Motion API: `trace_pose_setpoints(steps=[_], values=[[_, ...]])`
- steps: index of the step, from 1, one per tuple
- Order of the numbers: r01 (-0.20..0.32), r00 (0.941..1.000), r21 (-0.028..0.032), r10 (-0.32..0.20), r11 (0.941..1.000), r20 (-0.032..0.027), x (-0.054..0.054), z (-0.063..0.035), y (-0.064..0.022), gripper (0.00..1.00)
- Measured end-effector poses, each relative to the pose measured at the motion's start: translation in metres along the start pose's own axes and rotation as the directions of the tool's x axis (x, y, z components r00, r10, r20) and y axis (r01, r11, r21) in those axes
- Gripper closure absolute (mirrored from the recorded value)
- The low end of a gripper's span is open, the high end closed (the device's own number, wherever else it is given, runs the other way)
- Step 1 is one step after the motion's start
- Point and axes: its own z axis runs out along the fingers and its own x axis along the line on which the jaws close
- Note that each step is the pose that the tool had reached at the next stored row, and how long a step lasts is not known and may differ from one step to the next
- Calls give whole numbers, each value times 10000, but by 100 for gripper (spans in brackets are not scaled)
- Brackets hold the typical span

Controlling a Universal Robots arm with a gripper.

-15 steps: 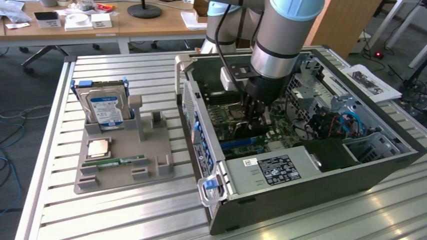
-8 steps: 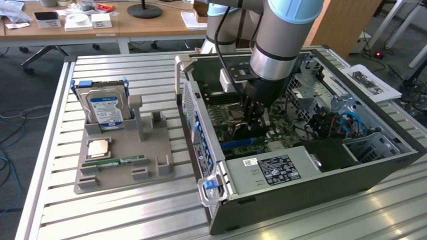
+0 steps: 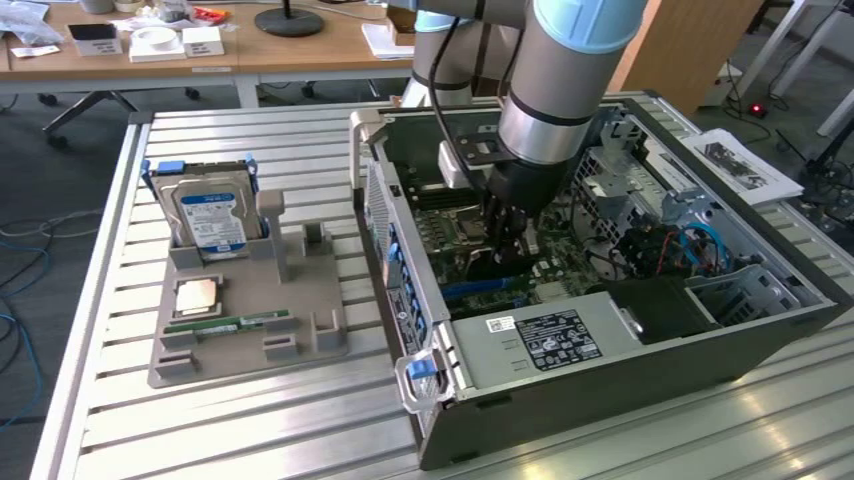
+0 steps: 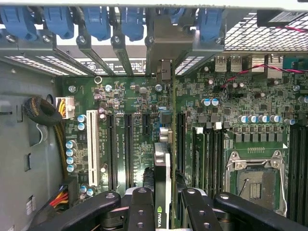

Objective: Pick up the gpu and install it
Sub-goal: 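Insert the gpu into the slot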

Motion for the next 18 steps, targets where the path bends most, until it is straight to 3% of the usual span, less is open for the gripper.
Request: trace_pose_setpoints(steps=[18], values=[[0, 10000, 0, 0, 10000, 0, 2, 45, 3, 73]])
